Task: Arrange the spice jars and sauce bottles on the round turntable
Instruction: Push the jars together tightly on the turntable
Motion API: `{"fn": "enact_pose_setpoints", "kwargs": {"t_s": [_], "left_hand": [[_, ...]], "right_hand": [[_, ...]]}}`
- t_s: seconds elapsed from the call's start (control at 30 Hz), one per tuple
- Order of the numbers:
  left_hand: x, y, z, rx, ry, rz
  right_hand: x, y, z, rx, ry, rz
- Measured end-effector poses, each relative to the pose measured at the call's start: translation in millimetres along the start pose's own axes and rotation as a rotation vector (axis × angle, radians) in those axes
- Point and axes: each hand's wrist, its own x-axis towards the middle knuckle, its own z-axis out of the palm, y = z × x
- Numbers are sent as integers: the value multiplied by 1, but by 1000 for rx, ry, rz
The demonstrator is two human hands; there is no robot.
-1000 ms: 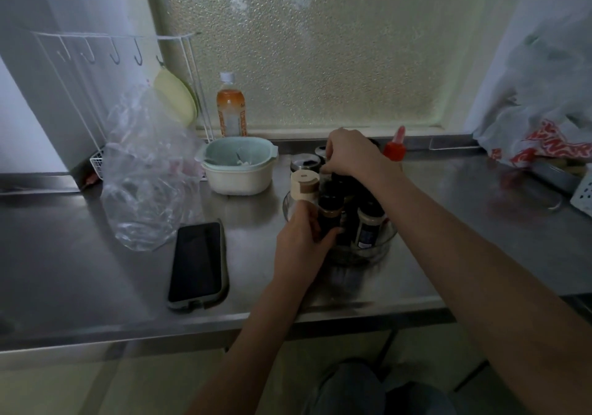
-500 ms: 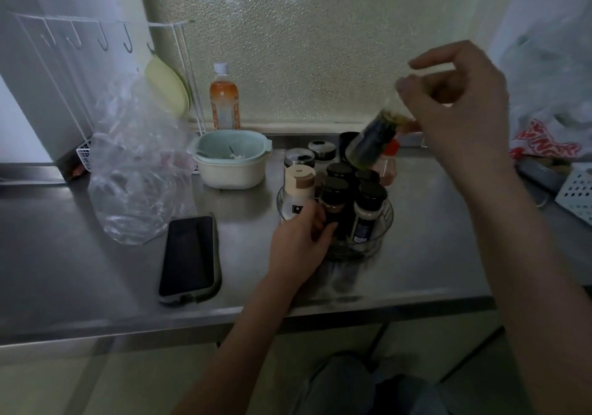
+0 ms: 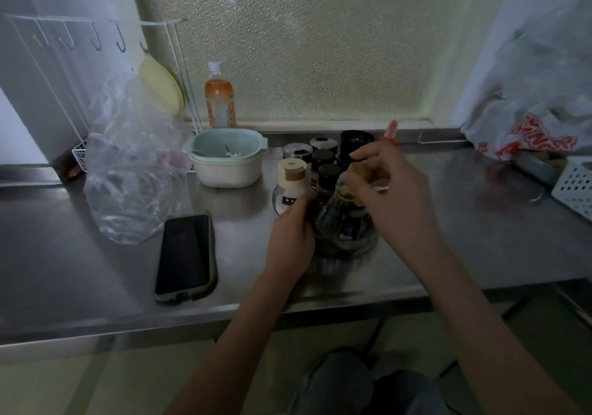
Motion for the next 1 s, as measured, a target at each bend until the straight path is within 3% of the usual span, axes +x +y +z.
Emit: {"fn": "enact_pose_setpoints", "kwargs": {"t_s": [0.13,0.27,0.43,0.53,0.67,0.77,1.0], "left_hand": [[-8,11,-7,-103,9,59],[-5,11,-5,-21,-1,31],[-3,10,0,37,28,-6],[-4,14,-3,0,201,-25],[-8,18,-10,-72,391,-50],[-9,16,-11,-70,425,-53],[-9,15,-12,-43,440,-33]], "right_hand": [[0,2,16,-33,-45,2],[-5,3,25,12,-90,8],[-33,27,11,26,177,112],[-46,49,22,3,7,272],[-41,52,39,-34,-77,209],[-34,46,53,-21,-123,194],[-37,50,70,-46,-24,181]]}}
